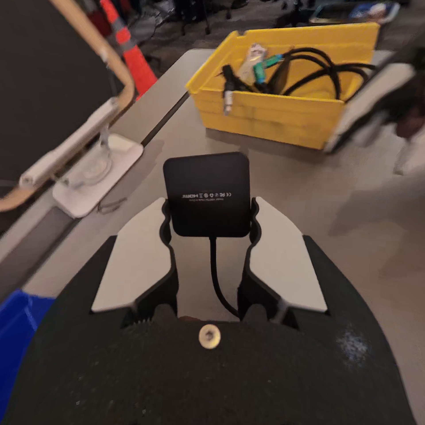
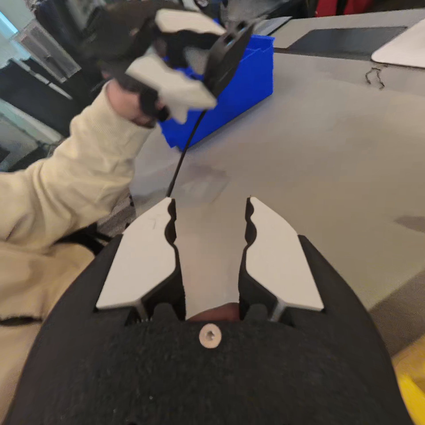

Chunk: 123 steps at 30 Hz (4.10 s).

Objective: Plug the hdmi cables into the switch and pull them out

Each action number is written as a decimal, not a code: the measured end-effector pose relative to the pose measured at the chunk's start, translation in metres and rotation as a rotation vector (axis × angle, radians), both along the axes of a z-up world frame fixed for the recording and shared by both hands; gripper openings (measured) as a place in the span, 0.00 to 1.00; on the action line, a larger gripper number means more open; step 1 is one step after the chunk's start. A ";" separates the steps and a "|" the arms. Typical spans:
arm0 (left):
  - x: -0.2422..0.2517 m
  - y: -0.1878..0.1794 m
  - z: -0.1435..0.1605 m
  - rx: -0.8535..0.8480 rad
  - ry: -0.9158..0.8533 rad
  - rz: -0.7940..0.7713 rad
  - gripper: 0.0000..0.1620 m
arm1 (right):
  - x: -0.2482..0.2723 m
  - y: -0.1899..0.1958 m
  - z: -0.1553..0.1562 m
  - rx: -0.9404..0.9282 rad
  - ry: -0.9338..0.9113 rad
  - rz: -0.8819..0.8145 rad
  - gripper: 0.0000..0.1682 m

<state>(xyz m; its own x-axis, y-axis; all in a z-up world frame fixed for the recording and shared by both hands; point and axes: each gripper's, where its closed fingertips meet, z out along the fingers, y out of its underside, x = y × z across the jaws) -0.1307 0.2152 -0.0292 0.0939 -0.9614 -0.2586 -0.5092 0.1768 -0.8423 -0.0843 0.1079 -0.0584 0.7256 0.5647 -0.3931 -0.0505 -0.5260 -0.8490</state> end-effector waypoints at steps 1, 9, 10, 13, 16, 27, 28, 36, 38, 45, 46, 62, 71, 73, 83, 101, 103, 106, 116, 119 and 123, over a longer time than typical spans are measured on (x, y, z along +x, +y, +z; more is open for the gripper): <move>0.003 -0.013 -0.001 0.056 0.006 -0.052 0.41 | -0.003 0.013 0.000 -0.030 0.004 -0.042 0.36; 0.009 -0.035 0.002 0.536 0.138 -0.047 0.40 | -0.038 0.050 0.021 -0.253 0.150 0.092 0.49; 0.008 -0.033 0.001 0.573 0.155 -0.038 0.40 | -0.043 0.049 0.021 -0.267 0.164 0.104 0.46; 0.005 -0.027 -0.007 0.643 0.209 0.004 0.40 | -0.049 0.050 0.027 -0.263 0.228 0.123 0.42; 0.004 -0.024 -0.012 0.716 0.245 0.035 0.40 | -0.048 0.055 0.027 -0.242 0.220 0.088 0.42; 0.008 -0.040 -0.009 0.646 0.126 0.143 0.33 | -0.027 0.072 0.027 -0.072 -0.091 -0.092 0.08; 0.002 -0.046 -0.007 0.557 0.054 0.155 0.28 | -0.020 0.069 0.028 -0.063 -0.134 -0.103 0.08; -0.088 -0.083 -0.063 -0.408 -0.308 0.276 0.32 | 0.157 0.045 0.141 0.180 -0.303 -0.459 0.08; -0.110 -0.082 -0.062 -0.496 -0.351 0.308 0.32 | 0.214 0.041 0.165 0.166 -0.342 -0.567 0.08; -0.144 -0.060 -0.048 -0.559 -0.501 0.408 0.28 | 0.324 0.075 0.143 -0.080 -0.369 -0.685 0.08; -0.144 -0.060 -0.051 -0.569 -0.490 0.413 0.28 | 0.332 0.085 0.125 -0.131 -0.377 -0.686 0.08; -0.142 -0.061 -0.070 -0.500 -0.367 0.431 0.32 | 0.360 0.127 -0.079 -0.681 -0.775 -0.524 0.14; -0.182 -0.043 -0.044 -0.299 -0.455 0.547 0.37 | 0.337 0.072 0.044 -0.191 -0.628 -0.751 0.26; -0.202 -0.040 -0.036 -0.203 -0.460 0.592 0.37 | 0.303 0.040 0.059 -0.049 -0.568 -0.758 0.26; -0.267 -0.021 -0.040 -0.072 -0.403 0.772 0.30 | 0.195 -0.062 -0.042 0.111 -0.314 -0.897 0.24; -0.255 -0.021 -0.070 -0.153 -0.289 0.786 0.31 | 0.216 -0.075 -0.063 0.123 -0.404 -0.995 0.22; -0.253 -0.022 -0.073 -0.158 -0.277 0.781 0.31 | 0.216 -0.075 -0.063 0.125 -0.416 -0.993 0.22; -0.251 -0.024 -0.074 -0.157 -0.266 0.775 0.32 | 0.216 -0.073 -0.062 0.127 -0.417 -0.988 0.22; -0.235 -0.033 -0.078 -0.130 -0.234 0.736 0.31 | 0.153 -0.030 -0.057 0.216 -0.454 -0.759 0.28; -0.216 -0.041 -0.085 -0.158 -0.210 0.691 0.33 | 0.134 -0.001 -0.065 0.179 -0.433 -0.726 0.28; -0.159 -0.066 -0.098 -0.263 -0.182 0.585 0.36 | 0.094 0.012 -0.064 0.156 -0.359 -0.646 0.44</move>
<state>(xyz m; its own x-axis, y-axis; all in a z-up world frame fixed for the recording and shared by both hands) -0.2895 0.1492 -0.1277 0.6390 -0.7678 0.0464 -0.3050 -0.3082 -0.9011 0.0095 0.1195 -0.1225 0.9997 0.0130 -0.0208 -0.0147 -0.3582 -0.9335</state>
